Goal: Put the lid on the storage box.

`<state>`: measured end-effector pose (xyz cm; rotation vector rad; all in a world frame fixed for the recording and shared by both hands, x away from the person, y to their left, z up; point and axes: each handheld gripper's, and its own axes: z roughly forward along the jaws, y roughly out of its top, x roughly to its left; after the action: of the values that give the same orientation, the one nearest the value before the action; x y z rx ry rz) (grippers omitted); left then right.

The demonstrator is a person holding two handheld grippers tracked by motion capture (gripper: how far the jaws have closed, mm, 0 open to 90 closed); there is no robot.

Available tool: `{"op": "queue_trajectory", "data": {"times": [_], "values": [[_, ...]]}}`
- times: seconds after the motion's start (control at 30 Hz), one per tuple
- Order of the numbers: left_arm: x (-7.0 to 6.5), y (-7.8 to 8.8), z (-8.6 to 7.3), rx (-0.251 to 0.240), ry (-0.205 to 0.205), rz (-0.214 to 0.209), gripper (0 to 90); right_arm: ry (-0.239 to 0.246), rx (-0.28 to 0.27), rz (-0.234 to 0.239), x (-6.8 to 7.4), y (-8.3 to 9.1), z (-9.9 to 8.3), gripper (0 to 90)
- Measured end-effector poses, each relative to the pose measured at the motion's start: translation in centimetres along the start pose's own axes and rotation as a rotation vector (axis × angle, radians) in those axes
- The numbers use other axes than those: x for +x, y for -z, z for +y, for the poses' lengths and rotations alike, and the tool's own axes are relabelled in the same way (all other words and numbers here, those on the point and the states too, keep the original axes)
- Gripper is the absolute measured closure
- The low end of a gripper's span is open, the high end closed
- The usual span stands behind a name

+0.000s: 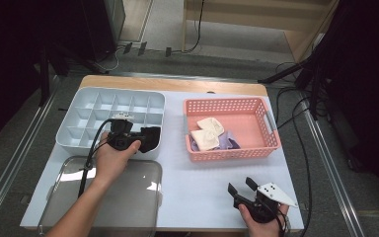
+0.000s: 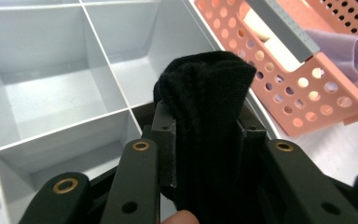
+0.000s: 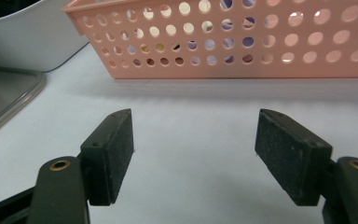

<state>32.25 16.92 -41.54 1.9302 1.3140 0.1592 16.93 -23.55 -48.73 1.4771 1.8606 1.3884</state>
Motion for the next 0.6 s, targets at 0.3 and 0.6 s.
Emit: {"op": "queue_trajectory", "data": {"times": [0.3,0.6], "values": [[0.0,0.1,0.2,0.015,-0.001,-0.002,51.6,-0.014,0.006,0.005,-0.2,0.0,-0.1,29.1],[0.3,1.8,1.1,-0.097,0.060,-0.002,64.1,-0.029,-0.007,0.007,-0.6,0.3,-0.1,29.1]]}}
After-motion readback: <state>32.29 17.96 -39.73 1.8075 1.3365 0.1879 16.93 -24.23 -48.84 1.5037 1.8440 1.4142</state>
